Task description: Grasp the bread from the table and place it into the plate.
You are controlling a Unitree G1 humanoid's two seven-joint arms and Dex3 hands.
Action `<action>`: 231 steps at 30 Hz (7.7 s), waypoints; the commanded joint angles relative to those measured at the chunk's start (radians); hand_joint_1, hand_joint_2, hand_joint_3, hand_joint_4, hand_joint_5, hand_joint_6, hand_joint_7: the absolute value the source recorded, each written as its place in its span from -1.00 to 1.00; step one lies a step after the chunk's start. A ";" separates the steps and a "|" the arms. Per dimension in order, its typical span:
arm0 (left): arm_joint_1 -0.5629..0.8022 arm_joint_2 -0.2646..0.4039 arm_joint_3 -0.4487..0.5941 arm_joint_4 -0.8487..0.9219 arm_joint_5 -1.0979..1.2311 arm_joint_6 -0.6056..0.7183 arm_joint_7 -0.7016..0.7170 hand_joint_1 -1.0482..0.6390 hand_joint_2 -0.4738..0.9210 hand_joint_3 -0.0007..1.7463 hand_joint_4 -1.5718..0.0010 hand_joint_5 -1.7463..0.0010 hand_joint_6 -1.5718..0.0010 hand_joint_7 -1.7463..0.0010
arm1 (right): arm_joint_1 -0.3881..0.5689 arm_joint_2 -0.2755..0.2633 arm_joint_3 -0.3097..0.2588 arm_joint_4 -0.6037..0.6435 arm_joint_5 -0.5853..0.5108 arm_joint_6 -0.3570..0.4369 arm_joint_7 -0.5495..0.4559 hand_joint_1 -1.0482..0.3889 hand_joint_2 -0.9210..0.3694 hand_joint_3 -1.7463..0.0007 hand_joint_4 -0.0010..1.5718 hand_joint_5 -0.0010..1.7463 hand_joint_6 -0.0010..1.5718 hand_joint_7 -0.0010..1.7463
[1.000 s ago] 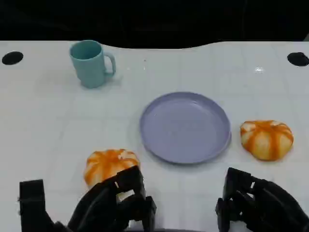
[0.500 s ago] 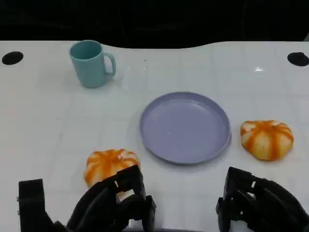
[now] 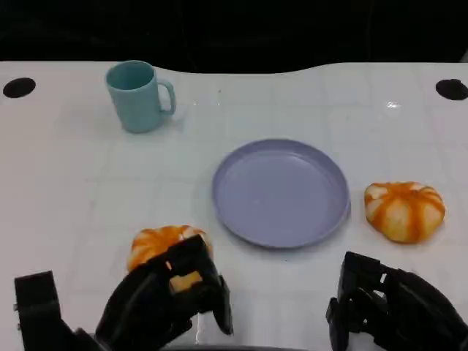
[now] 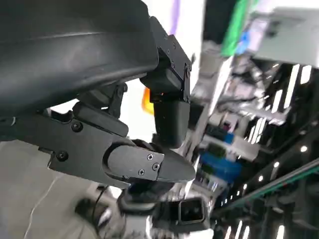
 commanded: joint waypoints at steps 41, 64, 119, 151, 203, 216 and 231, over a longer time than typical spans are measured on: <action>-0.249 0.321 -0.338 -0.093 1.585 0.111 0.447 -0.68 0.98 -0.99 0.63 0.56 0.61 0.97 | 0.018 -0.017 0.006 -0.039 -0.008 -0.004 -0.007 -0.31 -1.00 0.54 -0.21 1.00 -0.48 0.96; -0.384 0.365 -0.437 0.399 1.403 -0.016 0.835 -0.17 1.00 -0.73 0.05 -0.76 -0.40 0.66 | 0.034 -0.020 0.010 -0.061 -0.009 -0.003 -0.006 -0.31 -1.00 0.52 -0.22 1.00 -0.49 0.97; -0.797 0.130 -0.474 0.801 1.234 -0.335 1.253 0.01 0.19 0.39 -0.18 -1.00 0.10 -1.00 | 0.049 -0.034 0.033 -0.070 -0.015 0.009 -0.007 -0.32 -1.00 0.52 -0.21 1.00 -0.50 0.99; -0.920 0.056 -0.607 0.930 1.253 -0.215 0.896 -0.56 1.00 -0.51 0.94 0.61 0.82 0.96 | 0.056 -0.035 0.049 -0.089 -0.011 0.016 -0.009 -0.32 -1.00 0.52 -0.20 1.00 -0.49 0.98; -0.102 0.139 -0.098 -0.049 0.121 -0.113 0.260 -0.50 1.00 -0.64 0.00 -1.00 0.22 -0.97 | 0.048 -0.035 0.038 -0.081 -0.019 0.006 -0.010 -0.33 -1.00 0.53 -0.20 1.00 -0.48 0.97; 0.026 0.153 -0.065 -0.165 -0.010 0.137 0.169 -0.44 1.00 -0.57 -0.06 -1.00 0.23 -1.00 | 0.048 -0.033 0.037 -0.085 -0.012 0.017 -0.016 -0.32 -1.00 0.54 -0.21 1.00 -0.47 0.96; -0.010 0.157 -0.058 -0.050 -0.005 0.157 0.031 -0.47 1.00 -0.65 -0.06 -1.00 0.21 -1.00 | 0.037 -0.036 0.031 -0.060 -0.010 0.001 -0.002 -0.33 -1.00 0.53 -0.20 1.00 -0.46 0.97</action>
